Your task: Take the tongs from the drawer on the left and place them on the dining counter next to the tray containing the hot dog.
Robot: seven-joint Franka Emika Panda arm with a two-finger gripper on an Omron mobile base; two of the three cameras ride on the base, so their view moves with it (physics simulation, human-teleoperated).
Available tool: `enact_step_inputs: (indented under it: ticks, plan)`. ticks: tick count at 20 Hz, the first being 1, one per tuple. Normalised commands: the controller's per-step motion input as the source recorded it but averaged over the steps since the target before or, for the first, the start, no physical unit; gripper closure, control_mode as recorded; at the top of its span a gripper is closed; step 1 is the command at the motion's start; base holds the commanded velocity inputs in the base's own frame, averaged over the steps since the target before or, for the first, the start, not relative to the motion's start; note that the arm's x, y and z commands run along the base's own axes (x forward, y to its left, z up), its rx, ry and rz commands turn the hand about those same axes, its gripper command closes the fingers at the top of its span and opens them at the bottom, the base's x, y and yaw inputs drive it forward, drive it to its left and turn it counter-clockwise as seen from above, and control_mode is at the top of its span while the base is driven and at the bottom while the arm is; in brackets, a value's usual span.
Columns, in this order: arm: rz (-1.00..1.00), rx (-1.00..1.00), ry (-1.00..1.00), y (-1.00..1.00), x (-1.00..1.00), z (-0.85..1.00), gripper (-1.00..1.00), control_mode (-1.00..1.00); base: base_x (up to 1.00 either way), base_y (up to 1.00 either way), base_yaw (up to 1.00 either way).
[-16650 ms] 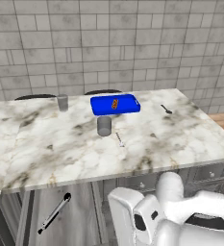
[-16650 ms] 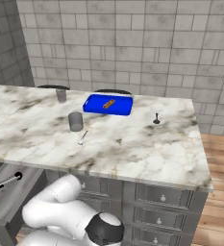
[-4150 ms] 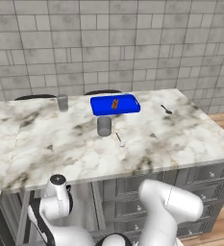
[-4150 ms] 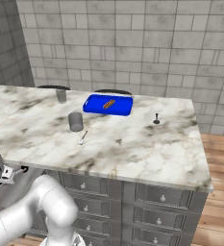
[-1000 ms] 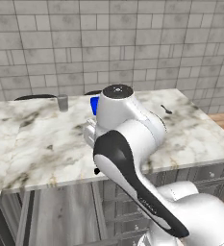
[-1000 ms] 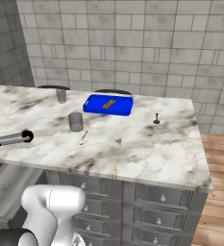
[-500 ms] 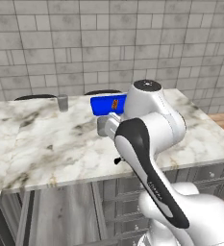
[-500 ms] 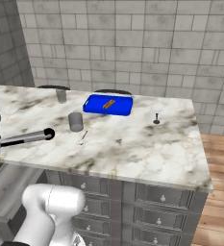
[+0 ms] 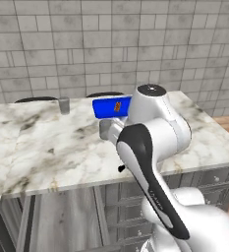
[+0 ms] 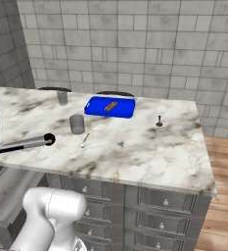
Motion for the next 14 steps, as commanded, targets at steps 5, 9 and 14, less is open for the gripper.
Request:
enact_step_inputs:
  ticks: [5,9,14]
  plan:
    - [0.00,0.00,0.00,0.00,0.00,0.00,1.00,1.00,-0.68,-0.83,-0.01]
    - [0.00,0.00,0.00,0.00,0.00,0.00,1.00,1.00,0.14,-1.00,-0.12]
    - [0.00,0.00,0.00,0.00,0.00,0.00,1.00,1.00,0.66,-1.00,-0.10]
